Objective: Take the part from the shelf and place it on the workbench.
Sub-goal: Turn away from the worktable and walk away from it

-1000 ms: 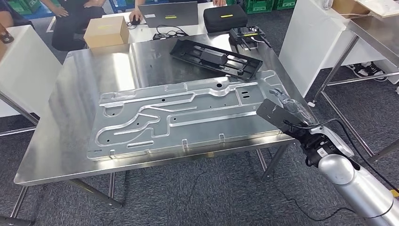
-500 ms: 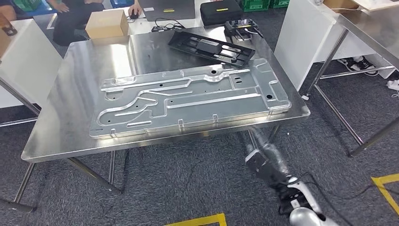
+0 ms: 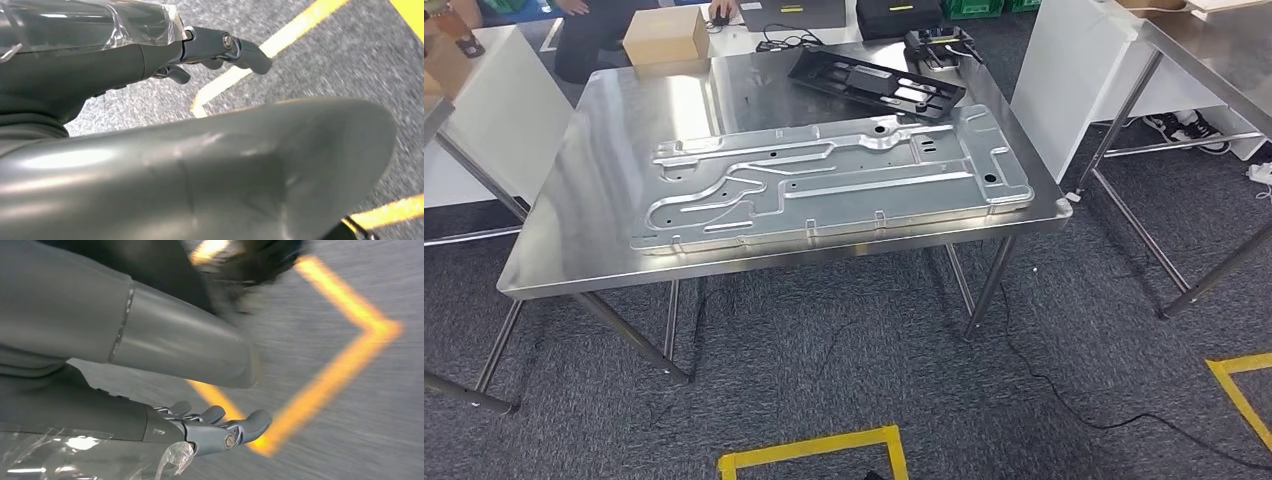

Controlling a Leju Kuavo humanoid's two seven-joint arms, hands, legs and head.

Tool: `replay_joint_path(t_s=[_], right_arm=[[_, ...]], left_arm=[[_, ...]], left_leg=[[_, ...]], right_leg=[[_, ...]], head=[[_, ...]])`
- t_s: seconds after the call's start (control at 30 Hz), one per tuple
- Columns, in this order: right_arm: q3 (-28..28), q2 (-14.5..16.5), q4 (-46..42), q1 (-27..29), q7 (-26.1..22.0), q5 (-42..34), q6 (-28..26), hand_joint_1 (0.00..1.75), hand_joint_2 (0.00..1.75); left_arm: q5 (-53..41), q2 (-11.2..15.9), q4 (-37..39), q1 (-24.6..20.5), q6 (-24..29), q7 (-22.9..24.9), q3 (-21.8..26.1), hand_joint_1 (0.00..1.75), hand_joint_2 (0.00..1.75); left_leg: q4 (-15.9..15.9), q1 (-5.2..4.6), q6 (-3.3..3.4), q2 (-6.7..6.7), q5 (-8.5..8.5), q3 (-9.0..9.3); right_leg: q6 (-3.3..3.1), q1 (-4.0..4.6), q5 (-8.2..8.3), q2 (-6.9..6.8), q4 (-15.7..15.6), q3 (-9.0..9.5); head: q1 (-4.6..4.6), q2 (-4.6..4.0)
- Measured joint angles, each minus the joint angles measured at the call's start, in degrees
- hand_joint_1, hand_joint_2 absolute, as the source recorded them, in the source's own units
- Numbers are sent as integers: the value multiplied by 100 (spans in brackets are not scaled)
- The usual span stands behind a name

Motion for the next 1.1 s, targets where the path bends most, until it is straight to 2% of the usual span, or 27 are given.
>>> replay_joint_path(t_s=[0.07, 0.1, 0.13, 0.17, 0.2, 0.23, 0.27, 0.3, 0.33, 0.37, 0.4, 0.43, 0.5, 0.57, 0.6, 0.63, 0.67, 0.73, 0.77, 0.8, 0.83, 0.87, 0.9, 0.93, 1.0, 1.03, 1.1], right_arm=[[-17, 4, 654, 182, 248, -409, 147, 0, 0], [-48, 0, 968, 268, 453, -677, 332, 0, 0], [-102, -3, 1253, 332, 683, -959, 576, 0, 0], [-169, -1, 1514, 372, 964, -1220, 853, 0, 0], [-240, 10, 1751, 391, 1274, -1439, 1127, 0, 0], [-304, 26, 1958, 389, 1595, -1593, 1353, 0, 0], [-355, 46, 2160, 387, 1916, -1700, 1509, 0, 0], [-401, 64, 2351, 391, 2186, -1790, 1596, 0, 0], [-449, 79, 2519, 414, 2407, -1882, 1625, 0, 0], [-510, 104, 2669, 446, 2575, -1995, 1616, 0, 0], [-577, 128, 2799, 484, 2693, -2114, 1594, 0, 0], [-657, 160, 2925, 516, 2776, -2251, 1566, 0, 0], [-820, 251, 3161, 559, 2842, -2527, 1520, 0, 0], [-963, 379, 3388, 589, 2849, -2737, 1505, 0, 0], [-1022, 439, 3492, 599, 2850, -2798, 1497, 0, 0], [-1075, 493, 3583, 606, 2850, -2832, 1483, 0, 0], [-1123, 538, 3660, 615, 2849, -2852, 1456, 0, 0], [-1211, 600, 3768, 617, 2831, -2881, 1361, 0, 0], [-1249, 620, 3811, 619, 2807, -2895, 1304, 0, 0], [-1285, 636, 3848, 621, 2773, -2910, 1253, 0, 0], [-1320, 642, 3884, 622, 2731, -2925, 1212, 0, 0], [-1350, 648, 3914, 623, 2688, -2938, 1185, 0, 0], [-1379, 651, 3940, 623, 2649, -2948, 1166, 0, 0], [-1405, 655, 3962, 623, 2614, -2956, 1145, 0, 0], [-1443, 661, 3998, 622, 2567, -2954, 1113, 0, 0], [-1460, 664, 4014, 621, 2553, -2950, 1102, 0, 0], [-1491, 671, 4052, 620, 2547, -2942, 1098, 0, 0]], left_arm=[[-3, -14, 26, 26, 2, 9, 12, 0, 0], [-10, -19, 35, 35, -2, 9, 13, 0, 0], [-19, -24, 45, 43, -7, 4, 14, 0, 0], [-29, -31, 53, 51, -11, 0, 13, 0, 0], [-37, -38, 58, 55, -14, -4, 13, 0, 0], [-36, -44, 63, 53, -17, -7, 13, 0, 0], [-23, -52, 68, 45, -22, -7, 12, 0, 0], [-4, -61, 71, 30, -27, -8, 13, 0, 0], [21, -70, 74, 19, -36, -9, 14, 0, 0], [54, -76, 79, 20, -43, -11, 15, 0, 0], [81, -79, 84, 28, -51, -12, 18, 0, 0], [111, -80, 89, 38, -59, -14, 20, 0, 0], [158, -80, 101, 52, -85, -14, 25, 0, 0], [191, -71, 124, 49, -122, -5, 27, 0, 0], [201, -69, 139, 48, -142, 3, 27, 0, 0], [207, -66, 150, 52, -157, 13, 27, 0, 0], [208, -64, 160, 61, -169, 20, 26, 0, 0], [208, -71, 162, 77, -190, 16, 25, 0, 0], [207, -71, 163, 79, -200, 4, 25, 0, 0], [207, -71, 164, 79, -209, -9, 25, 0, 0], [206, -71, 164, 79, -215, -22, 25, 0, 0], [206, -71, 164, 80, -217, -31, 25, 0, 0], [206, -71, 164, 79, -218, -41, 25, 0, 0], [206, -71, 164, 70, -218, -54, 25, 0, 0], [207, -72, 164, 37, -218, -83, 25, 0, 0], [208, -73, 164, 19, -218, -92, 25, 0, 0], [207, -77, 164, 2, -220, -97, 25, 0, 0]], left_leg=[[-101, -8, 5, 0, 111, -43], [-139, 1, 24, 6, 194, -89], [-172, 12, 49, 14, 287, -147], [-190, 22, 70, 36, 374, -218], [-188, 9, 93, 55, 444, -307], [-181, -5, 107, 82, 513, -398], [-174, -22, 118, 104, 582, -494], [-166, -41, 133, 108, 647, -590], [-156, -60, 143, 96, 717, -683], [-141, -75, 147, 70, 786, -772], [-121, -85, 142, 44, 846, -850], [-91, -104, 131, 23, 904, -920], [-48, -118, 97, 29, 1003, -1013], [-27, -115, 53, 65, 1083, -1080], [13, -107, 12, 69, 1046, -1119], [136, -90, -39, 67, 905, -1174], [364, -62, -96, 59, 665, -1243], [1122, 24, -204, 53, 78, -1416], [1508, 64, -243, 54, -92, -1485], [1769, 99, -273, 54, -125, -1496], [1837, 127, -293, 54, -29, -1420], [1678, 150, -305, 54, 149, -1235], [1309, 165, -308, 53, 322, -947], [819, 171, -298, 47, 399, -608], [-9, 144, -252, 28, 351, -93], [-205, 122, -226, 21, 284, 8], [-285, 112, -160, 24, 280, -16]], right_leg=[[80, -15, 96, 2, -84, 13], [109, -8, 16, 14, -60, -8], [122, 2, -189, 28, 65, -45], [124, 19, -504, 47, 316, -100], [122, 40, -843, 60, 658, -153], [121, 52, -1095, 67, 1034, -181], [118, 65, -1196, 74, 1357, -166], [113, 69, -1155, 75, 1557, -101], [96, 76, -993, 75, 1583, 43], [69, 89, -797, 76, 1424, 262], [34, 105, -684, 76, 1095, 540], [-2, 125, -671, 74, 631, 865], [-44, 155, -874, 77, -169, 1334], [-71, 168, -967, 91, -448, 1421], [-98, 156, -938, 97, -454, 1375], [-140, 136, -898, 98, -459, 1328], [-179, 107, -847, 96, -462, 1278], [-209, 96, -742, 89, -460, 1170], [-202, 91, -688, 82, -457, 1110], [-190, 84, -636, 74, -455, 1046], [-172, 76, -584, 68, -453, 982], [-151, 67, -538, 66, -451, 923], [-125, 60, -495, 69, -450, 874], [-94, 57, -457, 73, -449, 837], [-22, 54, -390, 77, -448, 790], [18, 52, -357, 75, -447, 767], [93, 48, -330, 79, -416, 712]], head=[[-6, -1], [-3, -1], [3, 0], [11, 2], [19, 3], [22, 4], [25, 5], [26, 5], [26, 5], [27, 6], [28, 7], [30, 8], [32, 9], [41, 9], [45, 9], [46, 9], [45, 9], [37, 9], [34, 10], [35, 10], [35, 10], [35, 10], [34, 10], [34, 10], [38, 10], [39, 10], [41, 10]])
